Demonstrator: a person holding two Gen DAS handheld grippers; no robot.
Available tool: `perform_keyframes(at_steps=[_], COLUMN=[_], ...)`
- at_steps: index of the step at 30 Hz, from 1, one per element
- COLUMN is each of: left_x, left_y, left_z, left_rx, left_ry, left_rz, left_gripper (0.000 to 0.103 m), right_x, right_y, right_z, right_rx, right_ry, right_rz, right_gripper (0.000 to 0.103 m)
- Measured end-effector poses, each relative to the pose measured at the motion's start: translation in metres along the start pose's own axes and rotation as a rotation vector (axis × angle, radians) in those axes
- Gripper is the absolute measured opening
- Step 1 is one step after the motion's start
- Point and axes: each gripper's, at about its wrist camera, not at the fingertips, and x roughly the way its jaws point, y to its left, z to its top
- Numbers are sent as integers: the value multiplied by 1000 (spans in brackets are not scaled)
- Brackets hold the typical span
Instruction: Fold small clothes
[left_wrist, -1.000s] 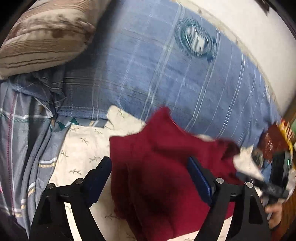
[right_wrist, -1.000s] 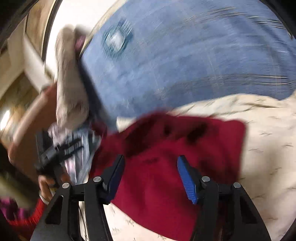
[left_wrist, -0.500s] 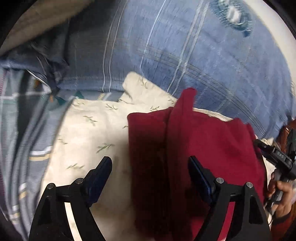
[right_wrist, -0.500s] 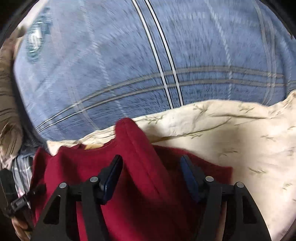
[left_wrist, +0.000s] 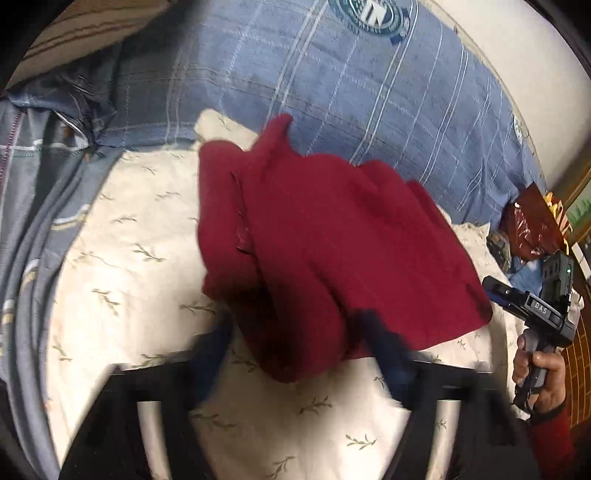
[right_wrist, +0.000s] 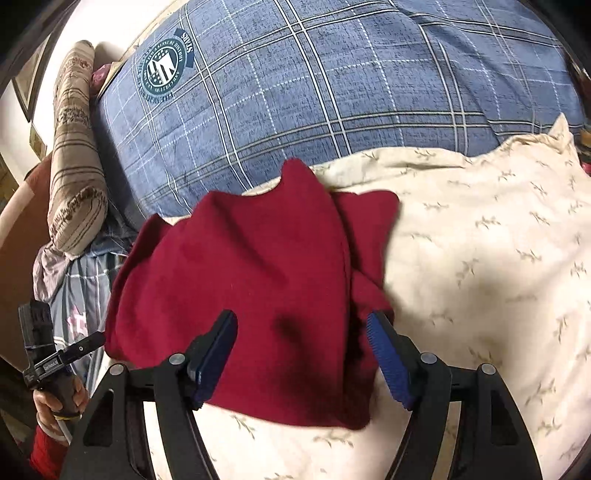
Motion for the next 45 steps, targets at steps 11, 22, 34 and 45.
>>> perform_keyframes(at_steps=[11,22,34,45], left_x=[-31,-38,-15,-4], left_y=[5,2,-7,20], left_z=[9,-7,26,21], left_rx=[17,20,-3,-126], left_ry=[-27,-37,-136,-124], left_rz=[23,97,243,199], left_gripper=[6,10,51,65], right_x=[1,-11,113,73], right_y=[-4,-16,23,31], right_z=[8,18,112,111], right_rx=[-65,-1,-93,-38], right_ry=[-2,-53,56,-78], right_rz=[-71,-59,-119,-278], right_gripper=[6,40,6,43])
